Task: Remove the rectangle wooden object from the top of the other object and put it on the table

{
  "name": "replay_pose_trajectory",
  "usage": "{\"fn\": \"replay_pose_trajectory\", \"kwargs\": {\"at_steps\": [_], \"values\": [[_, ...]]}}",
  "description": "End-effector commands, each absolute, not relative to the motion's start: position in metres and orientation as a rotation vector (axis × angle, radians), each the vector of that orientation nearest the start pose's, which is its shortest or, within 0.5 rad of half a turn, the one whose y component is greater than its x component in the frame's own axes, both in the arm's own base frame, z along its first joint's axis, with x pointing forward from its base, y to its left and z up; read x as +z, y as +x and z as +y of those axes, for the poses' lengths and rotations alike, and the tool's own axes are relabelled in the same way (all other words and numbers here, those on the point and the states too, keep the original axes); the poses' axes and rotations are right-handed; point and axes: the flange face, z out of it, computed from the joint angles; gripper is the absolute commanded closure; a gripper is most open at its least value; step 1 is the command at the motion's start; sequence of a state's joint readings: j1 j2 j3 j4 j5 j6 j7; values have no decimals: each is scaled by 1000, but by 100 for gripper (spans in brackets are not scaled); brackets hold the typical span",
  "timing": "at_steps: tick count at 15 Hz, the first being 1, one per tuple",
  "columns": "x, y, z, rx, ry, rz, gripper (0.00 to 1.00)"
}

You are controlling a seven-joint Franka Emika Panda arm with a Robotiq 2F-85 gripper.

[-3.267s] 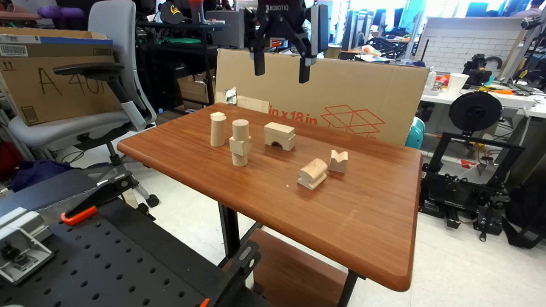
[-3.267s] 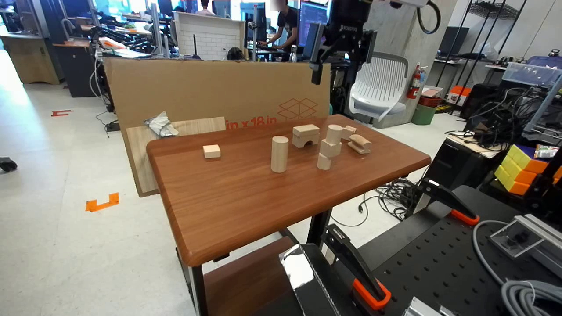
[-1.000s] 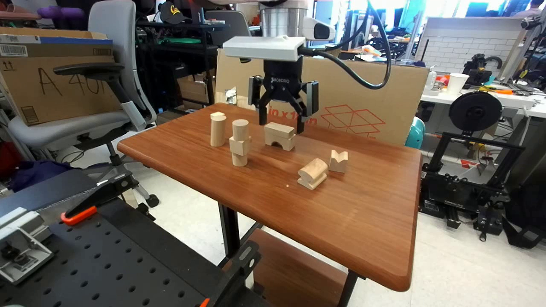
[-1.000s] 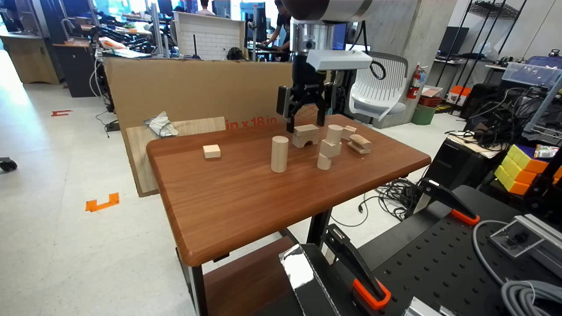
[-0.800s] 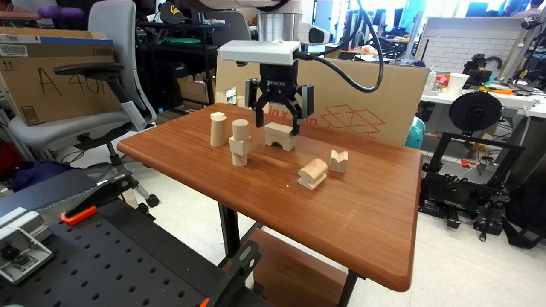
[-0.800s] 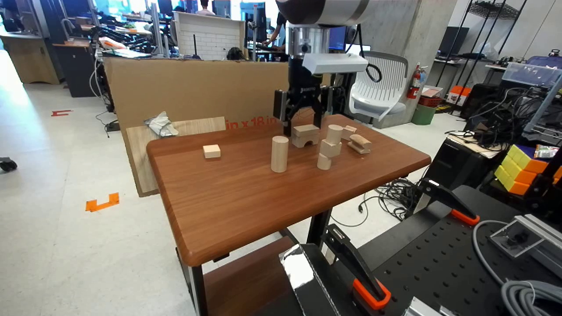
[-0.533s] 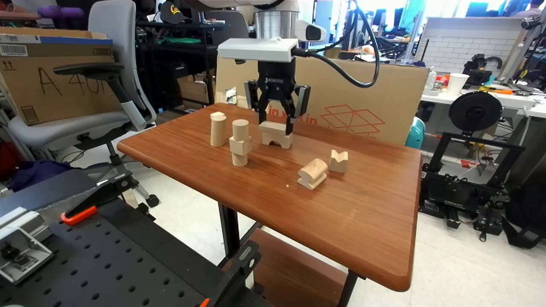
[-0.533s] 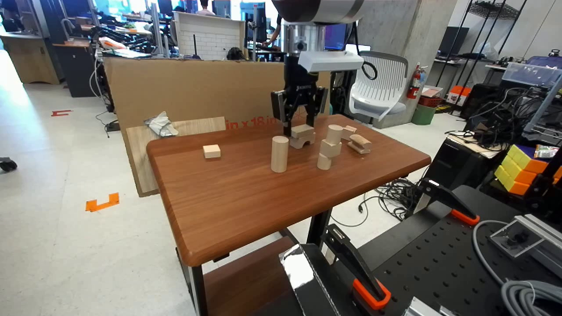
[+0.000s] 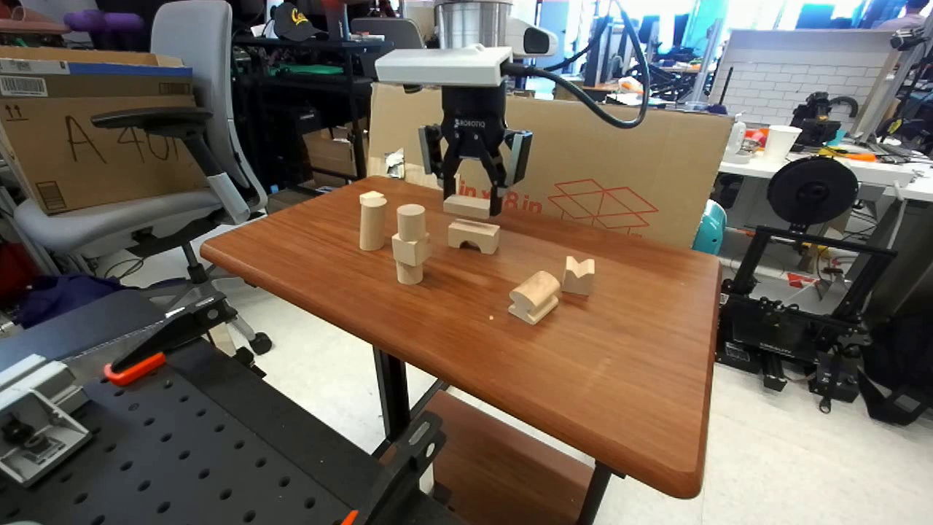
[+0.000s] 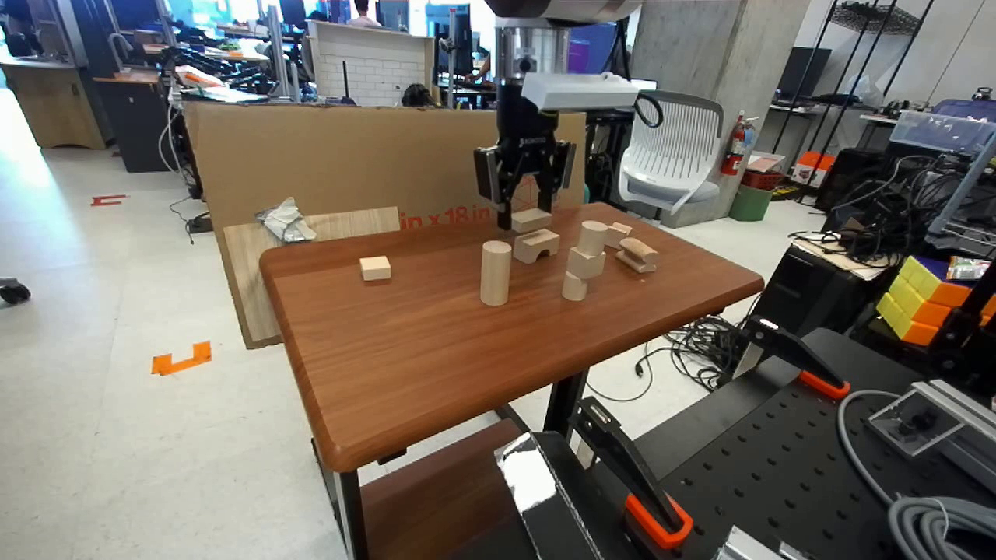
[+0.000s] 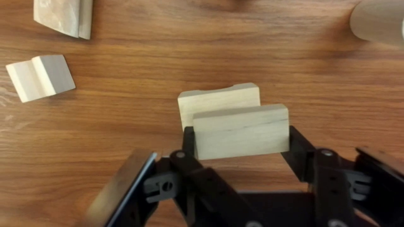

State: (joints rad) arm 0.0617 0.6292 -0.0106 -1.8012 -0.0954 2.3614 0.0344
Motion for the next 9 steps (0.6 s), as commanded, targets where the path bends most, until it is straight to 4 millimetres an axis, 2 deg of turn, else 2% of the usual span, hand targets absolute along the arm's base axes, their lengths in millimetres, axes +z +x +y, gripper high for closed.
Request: {"fn": "replay_pose_trajectory", "kwargs": {"at_steps": [1, 6, 9], "values": [[210, 663, 37, 117, -3239, -134, 57], [213, 689, 42, 119, -3240, -73, 57], [198, 700, 48, 115, -3242, -56, 57]]}}
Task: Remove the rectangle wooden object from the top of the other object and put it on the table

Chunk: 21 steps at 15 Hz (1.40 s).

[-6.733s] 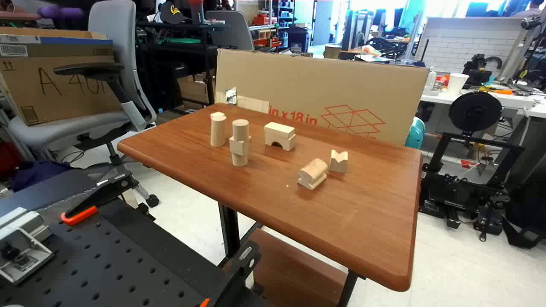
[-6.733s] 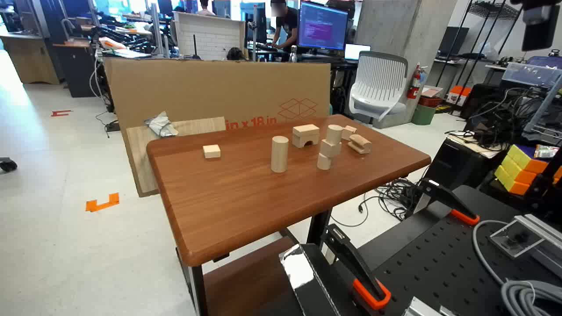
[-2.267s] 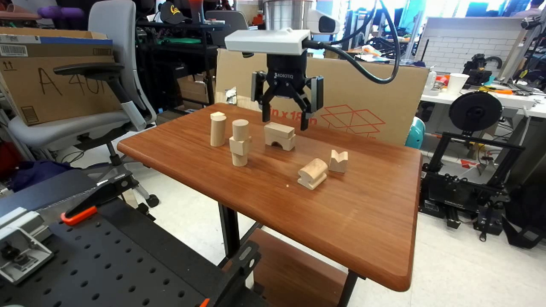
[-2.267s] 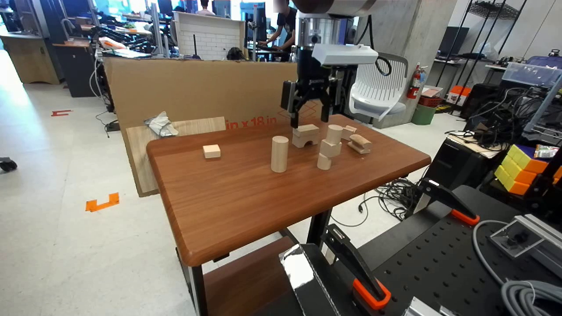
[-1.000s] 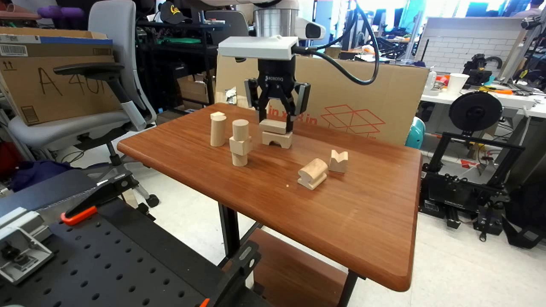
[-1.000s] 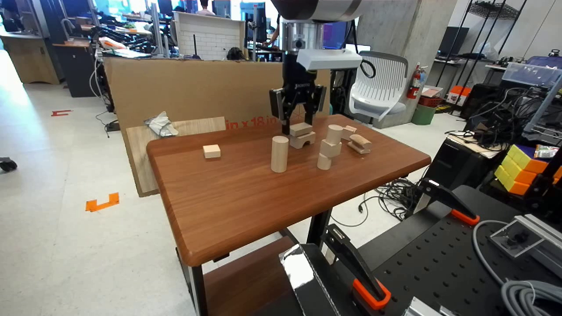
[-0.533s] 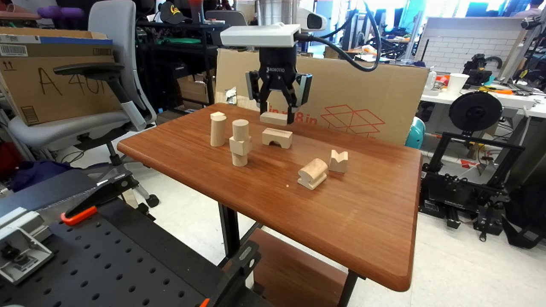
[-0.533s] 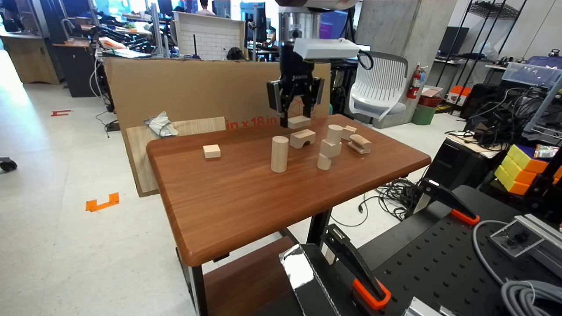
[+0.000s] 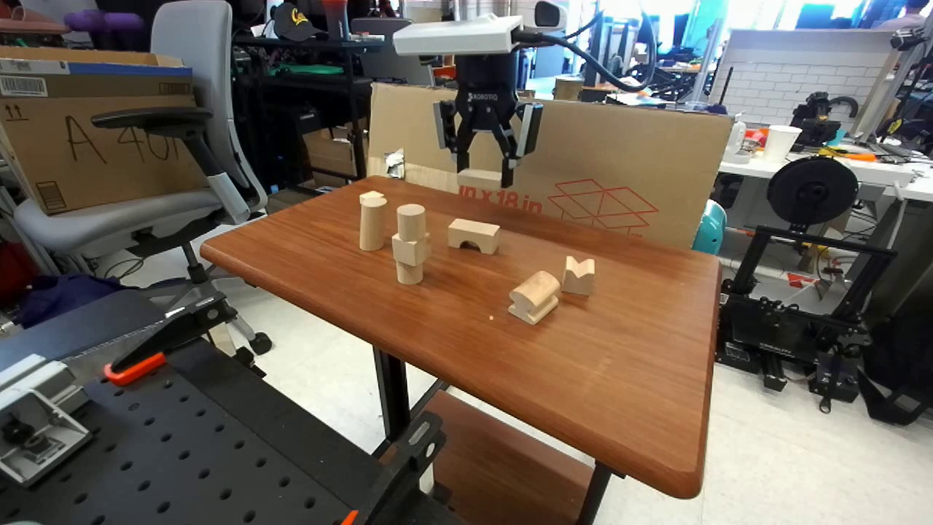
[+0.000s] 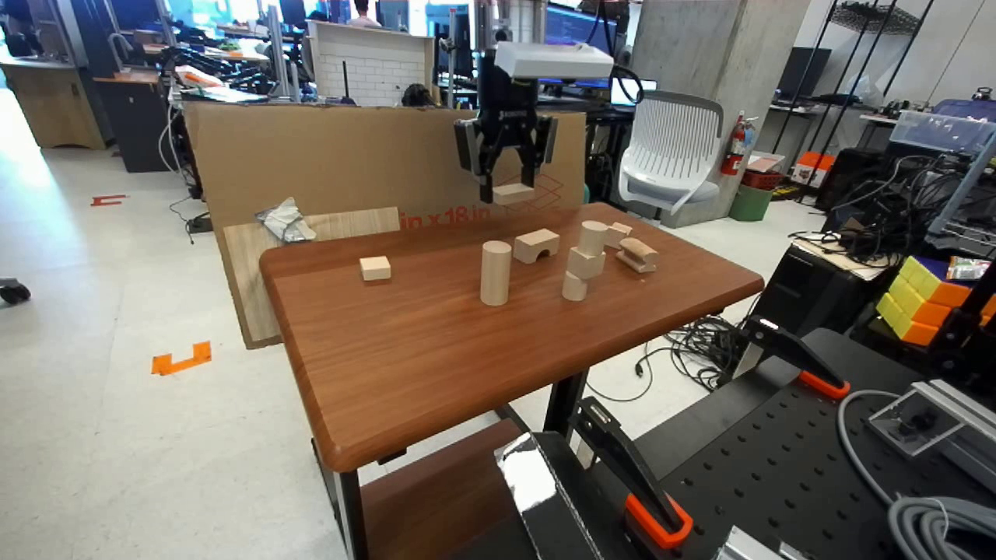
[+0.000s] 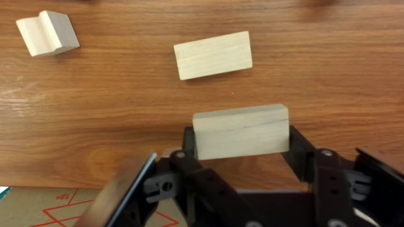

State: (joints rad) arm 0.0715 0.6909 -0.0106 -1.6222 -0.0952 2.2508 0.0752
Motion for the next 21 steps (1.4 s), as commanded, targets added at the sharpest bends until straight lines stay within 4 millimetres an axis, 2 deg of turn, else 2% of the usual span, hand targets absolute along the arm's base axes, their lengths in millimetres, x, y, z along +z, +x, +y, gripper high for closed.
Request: {"fn": "replay_pose_trajectory", "kwargs": {"at_steps": [1, 5, 10, 11, 12, 14, 17, 19, 21], "values": [[190, 703, 50, 121, -3241, -44, 57], [161, 712, 60, 154, -3245, -27, 57], [148, 724, 68, 208, -3252, -21, 57], [151, 726, 69, 221, -3258, -1, 8], [155, 727, 69, 217, -3258, -16, 6], [172, 728, 70, 187, -3243, -69, 0], [210, 723, 68, 109, -3220, -136, 0], [256, 712, 65, 13, -3201, -143, 0], [291, 702, 61, -43, -3195, -131, 0]]}}
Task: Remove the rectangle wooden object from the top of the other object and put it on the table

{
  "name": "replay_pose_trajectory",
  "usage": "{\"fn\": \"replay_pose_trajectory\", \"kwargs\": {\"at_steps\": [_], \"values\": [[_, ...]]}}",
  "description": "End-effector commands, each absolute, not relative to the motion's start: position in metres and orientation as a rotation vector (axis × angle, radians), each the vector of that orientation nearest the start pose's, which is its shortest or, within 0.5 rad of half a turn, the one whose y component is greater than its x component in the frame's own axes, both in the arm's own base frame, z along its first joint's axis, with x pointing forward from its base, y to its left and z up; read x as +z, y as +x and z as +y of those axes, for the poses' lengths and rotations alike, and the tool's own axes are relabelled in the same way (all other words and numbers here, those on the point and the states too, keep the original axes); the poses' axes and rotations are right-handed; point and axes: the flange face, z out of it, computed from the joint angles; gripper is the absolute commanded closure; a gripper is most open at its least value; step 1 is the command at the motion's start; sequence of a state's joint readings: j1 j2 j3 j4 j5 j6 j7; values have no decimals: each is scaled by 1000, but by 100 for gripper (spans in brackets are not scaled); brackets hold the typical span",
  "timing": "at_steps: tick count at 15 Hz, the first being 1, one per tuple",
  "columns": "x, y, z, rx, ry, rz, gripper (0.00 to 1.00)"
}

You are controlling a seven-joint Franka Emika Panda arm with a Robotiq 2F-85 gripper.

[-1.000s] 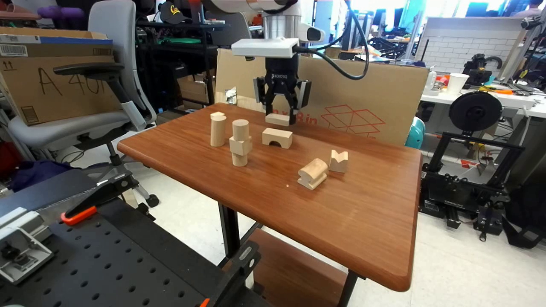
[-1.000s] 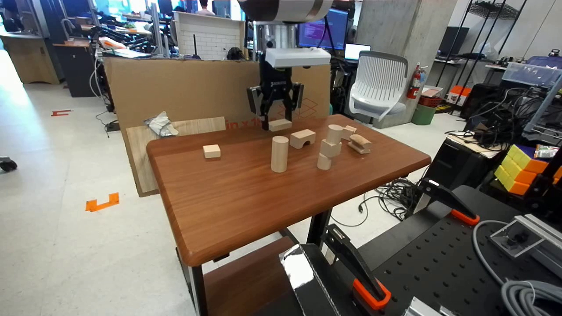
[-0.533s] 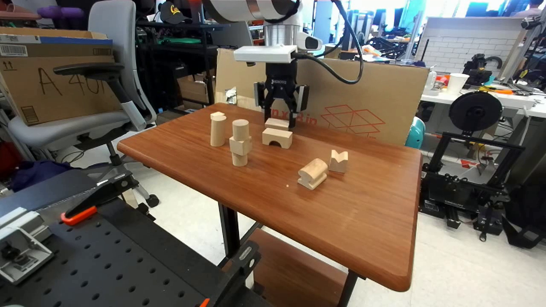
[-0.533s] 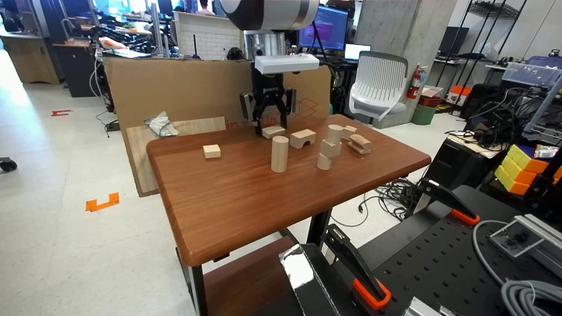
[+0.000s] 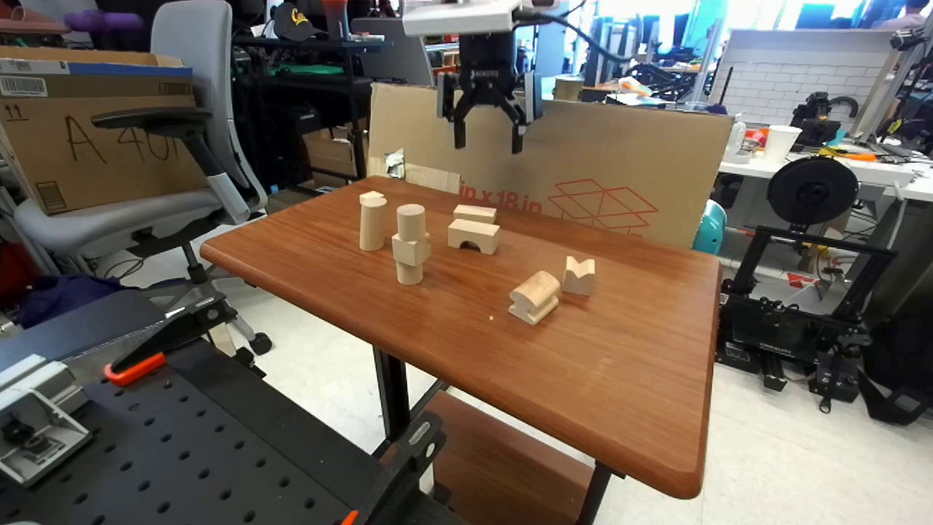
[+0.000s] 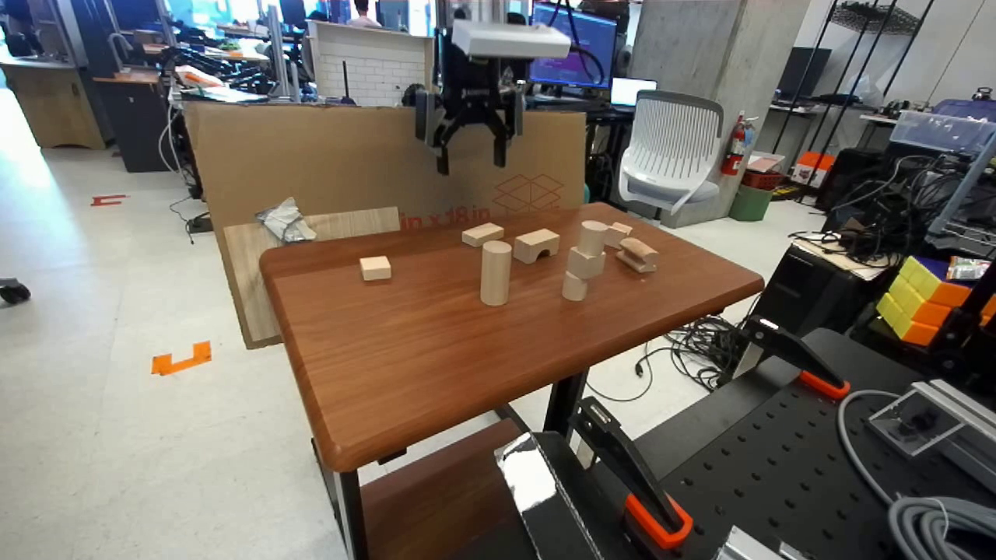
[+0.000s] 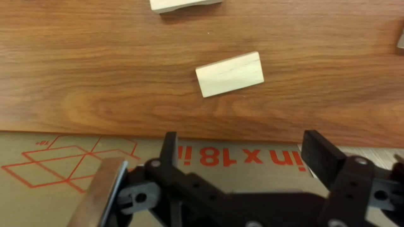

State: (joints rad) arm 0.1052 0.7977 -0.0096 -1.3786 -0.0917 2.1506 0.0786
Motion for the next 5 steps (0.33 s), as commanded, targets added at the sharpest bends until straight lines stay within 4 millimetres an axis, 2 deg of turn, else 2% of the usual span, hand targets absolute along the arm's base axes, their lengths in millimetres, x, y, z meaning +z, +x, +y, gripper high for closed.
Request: {"fn": "replay_pose_trajectory", "kwargs": {"at_steps": [1, 2, 3, 5], "values": [[309, 693, 55, -27, -3209, -64, 0], [327, 681, 50, 15, -3214, 5, 0], [298, 712, 60, -25, -3223, -72, 0], [326, 696, 52, -18, -3225, -31, 0]]}}
